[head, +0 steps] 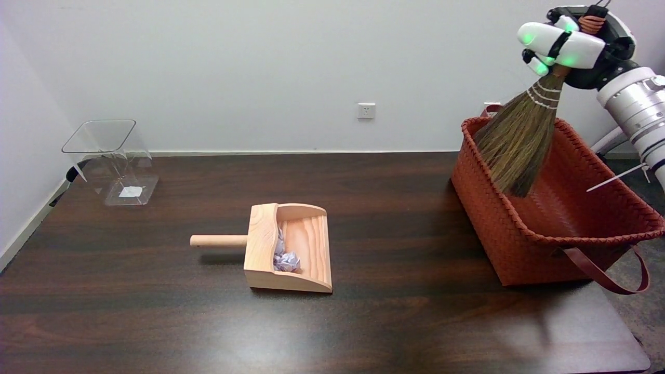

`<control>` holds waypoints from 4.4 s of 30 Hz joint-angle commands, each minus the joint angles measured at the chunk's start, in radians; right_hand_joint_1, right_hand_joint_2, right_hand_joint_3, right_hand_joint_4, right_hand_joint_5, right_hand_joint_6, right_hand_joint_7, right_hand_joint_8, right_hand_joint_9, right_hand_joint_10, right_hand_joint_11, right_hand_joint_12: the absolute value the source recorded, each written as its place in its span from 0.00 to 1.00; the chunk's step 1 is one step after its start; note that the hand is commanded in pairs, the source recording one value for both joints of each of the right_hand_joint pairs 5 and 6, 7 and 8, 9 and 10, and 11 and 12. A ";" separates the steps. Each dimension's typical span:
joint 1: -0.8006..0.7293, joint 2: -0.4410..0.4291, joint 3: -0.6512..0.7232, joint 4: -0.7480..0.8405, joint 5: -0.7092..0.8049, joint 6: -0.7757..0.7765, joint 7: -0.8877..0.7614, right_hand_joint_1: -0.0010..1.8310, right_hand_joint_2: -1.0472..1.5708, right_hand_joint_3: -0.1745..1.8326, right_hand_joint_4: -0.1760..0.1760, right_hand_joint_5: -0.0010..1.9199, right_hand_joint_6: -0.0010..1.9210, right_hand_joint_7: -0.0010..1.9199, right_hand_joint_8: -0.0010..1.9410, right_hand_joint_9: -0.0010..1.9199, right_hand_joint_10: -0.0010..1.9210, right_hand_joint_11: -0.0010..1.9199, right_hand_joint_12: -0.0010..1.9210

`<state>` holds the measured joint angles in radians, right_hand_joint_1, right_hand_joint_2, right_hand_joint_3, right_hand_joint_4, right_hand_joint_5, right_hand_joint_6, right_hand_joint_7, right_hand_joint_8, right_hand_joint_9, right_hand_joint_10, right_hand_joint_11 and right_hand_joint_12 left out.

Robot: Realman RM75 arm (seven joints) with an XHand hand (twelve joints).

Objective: Place the broom in the basket.

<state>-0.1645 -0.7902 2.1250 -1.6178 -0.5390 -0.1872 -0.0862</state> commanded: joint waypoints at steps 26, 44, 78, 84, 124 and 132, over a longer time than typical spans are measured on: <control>0.005 -0.018 -0.049 0.230 0.516 -0.177 -0.293 0.73 1.00 0.24 0.50 1.00 1.00 1.00 0.99 1.00 1.00 0.91 0.91; 0.075 0.025 0.005 0.303 0.518 -0.212 -0.293 0.73 1.00 0.23 0.50 1.00 1.00 1.00 0.99 1.00 1.00 0.91 0.91; 0.053 0.010 -0.188 0.372 0.518 -0.403 -0.681 0.74 1.00 0.24 0.50 1.00 1.00 1.00 0.99 1.00 1.00 0.90 0.90; 0.026 -0.043 -0.213 0.371 0.541 -0.428 -0.732 0.74 1.00 0.24 0.50 1.00 1.00 1.00 0.99 1.00 1.00 0.90 0.90; -0.029 -0.081 -0.315 0.366 0.609 -0.468 -1.017 0.73 1.00 0.22 0.50 1.00 1.00 1.00 0.99 1.00 1.00 0.91 0.91; -0.036 -0.083 -0.308 0.363 0.609 -0.475 -1.017 0.63 0.69 0.47 0.50 1.00 1.00 1.00 0.99 1.00 1.00 0.95 0.95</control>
<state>-0.1907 -0.8676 1.8370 -1.2486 0.0622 -0.6505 -1.0707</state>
